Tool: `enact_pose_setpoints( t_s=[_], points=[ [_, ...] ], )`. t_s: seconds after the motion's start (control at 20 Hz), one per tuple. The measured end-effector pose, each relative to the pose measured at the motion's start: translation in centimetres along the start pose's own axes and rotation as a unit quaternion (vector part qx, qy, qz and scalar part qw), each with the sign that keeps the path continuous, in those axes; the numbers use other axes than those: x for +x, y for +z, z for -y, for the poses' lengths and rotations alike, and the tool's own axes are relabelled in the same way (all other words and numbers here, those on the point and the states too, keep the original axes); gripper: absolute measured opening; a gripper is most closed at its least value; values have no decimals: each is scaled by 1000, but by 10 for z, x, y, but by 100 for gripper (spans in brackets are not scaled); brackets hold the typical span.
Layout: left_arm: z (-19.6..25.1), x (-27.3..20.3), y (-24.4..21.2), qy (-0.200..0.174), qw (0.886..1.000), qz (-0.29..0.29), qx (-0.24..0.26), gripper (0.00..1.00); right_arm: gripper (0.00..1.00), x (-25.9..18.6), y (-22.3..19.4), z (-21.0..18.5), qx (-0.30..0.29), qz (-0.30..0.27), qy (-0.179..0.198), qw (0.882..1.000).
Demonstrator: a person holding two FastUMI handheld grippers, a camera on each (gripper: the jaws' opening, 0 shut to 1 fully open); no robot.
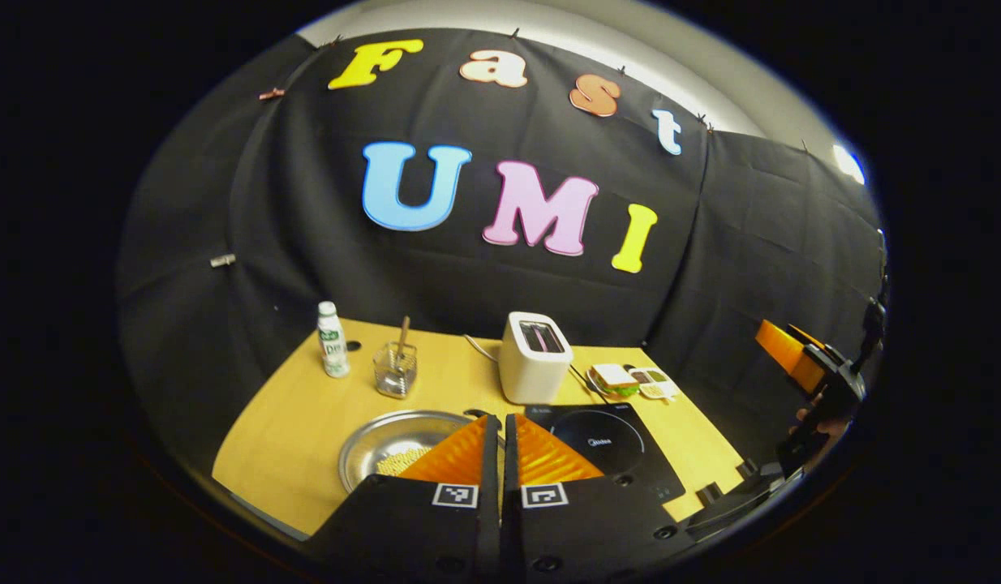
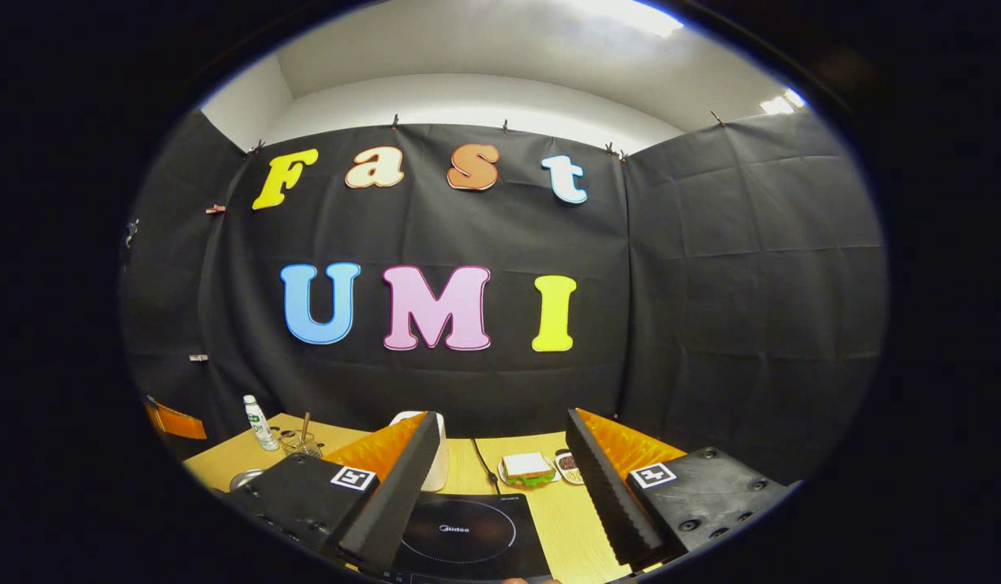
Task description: First push the handle of the pot to place it horizontally, then grasp the pot with both hands and set it on the induction cooktop.
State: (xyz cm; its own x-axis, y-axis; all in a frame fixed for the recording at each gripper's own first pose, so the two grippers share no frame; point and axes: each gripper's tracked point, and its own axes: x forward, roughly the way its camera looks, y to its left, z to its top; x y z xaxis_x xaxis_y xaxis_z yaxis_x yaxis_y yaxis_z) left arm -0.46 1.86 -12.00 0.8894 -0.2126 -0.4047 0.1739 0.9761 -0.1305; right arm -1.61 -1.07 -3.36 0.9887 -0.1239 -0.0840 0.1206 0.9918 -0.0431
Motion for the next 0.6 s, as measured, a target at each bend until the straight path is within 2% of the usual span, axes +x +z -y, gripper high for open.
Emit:
enact_pose_setpoints(
  t_s=[0.2, 0.35, 0.6],
  points=[
    [-16, -1, -57, -31, 996, -77, -30, 5, 98, -7, -7, -13, -7, -6, 0, 1000],
    [-27, -6, -98, -37, 991, -128, -28, 5, 98, -14, -16, -18, -7, -19, -5, 1000],
    [-35, -13, -167, -56, 973, -223, -25, 5, 98, -33, -34, -31, -15, -42, -1, 999]
  ],
)
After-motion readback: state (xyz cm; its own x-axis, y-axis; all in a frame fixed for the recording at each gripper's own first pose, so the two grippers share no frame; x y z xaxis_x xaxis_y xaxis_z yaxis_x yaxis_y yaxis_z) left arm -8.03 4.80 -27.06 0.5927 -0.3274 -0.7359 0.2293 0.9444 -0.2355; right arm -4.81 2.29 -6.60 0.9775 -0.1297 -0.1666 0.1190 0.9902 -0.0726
